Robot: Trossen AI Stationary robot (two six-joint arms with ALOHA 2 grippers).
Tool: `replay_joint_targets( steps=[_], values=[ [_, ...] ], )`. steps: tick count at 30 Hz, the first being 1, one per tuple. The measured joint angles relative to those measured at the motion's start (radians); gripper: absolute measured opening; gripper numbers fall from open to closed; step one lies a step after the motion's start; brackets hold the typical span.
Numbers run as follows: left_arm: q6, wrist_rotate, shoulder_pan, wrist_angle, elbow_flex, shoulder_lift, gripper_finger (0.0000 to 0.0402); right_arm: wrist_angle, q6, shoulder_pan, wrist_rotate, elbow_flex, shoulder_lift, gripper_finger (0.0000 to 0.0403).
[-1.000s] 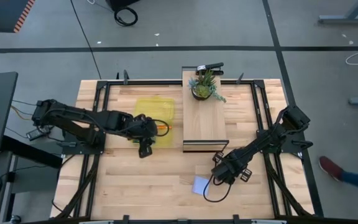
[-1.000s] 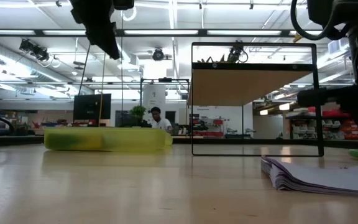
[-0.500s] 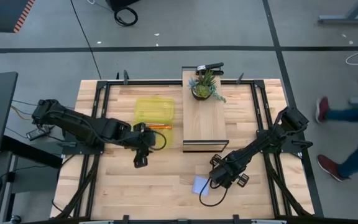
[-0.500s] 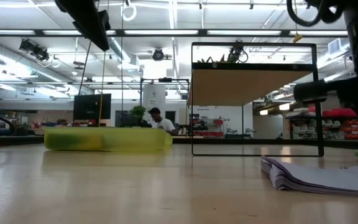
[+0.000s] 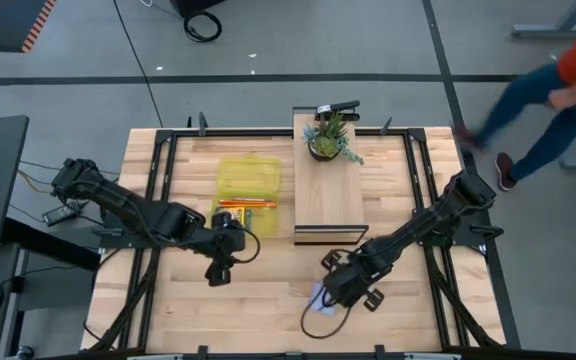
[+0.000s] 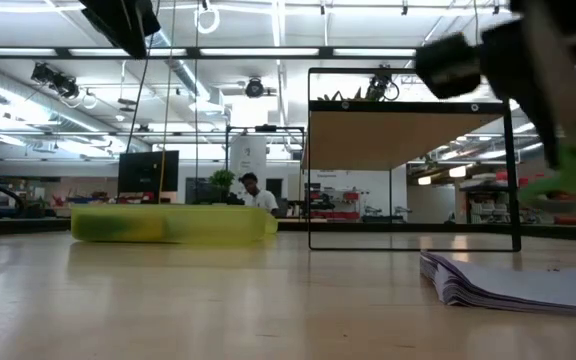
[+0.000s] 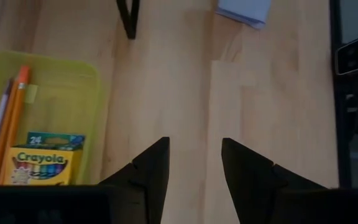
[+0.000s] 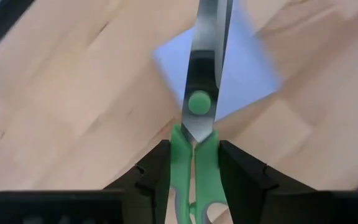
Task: Pack school essentials
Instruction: Put the scissors into the supply box
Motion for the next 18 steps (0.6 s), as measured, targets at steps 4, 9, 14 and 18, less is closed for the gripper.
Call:
replay_joint_targets(
  steps=[4,9,14,18],
  values=[
    [-0.027,-0.02,-0.018,0.01,0.0,0.0,0.0157,0.025,0.041,-0.041,0.002,0.042,0.0,0.0128],
    [-0.061,-0.024,-0.04,0.017,0.0,0.0,0.0163,0.055,0.067,-0.077,0.001,0.126,-0.001,0.013],
    [-0.08,-0.025,-0.066,0.052,0.0,-0.003,0.0158,0.089,0.071,-0.098,-0.001,0.225,-0.002,0.013],
    [-0.1,-0.056,-0.081,0.101,-0.001,-0.019,0.0157,0.126,0.072,-0.111,-0.006,0.293,-0.002,0.013]
  ],
)
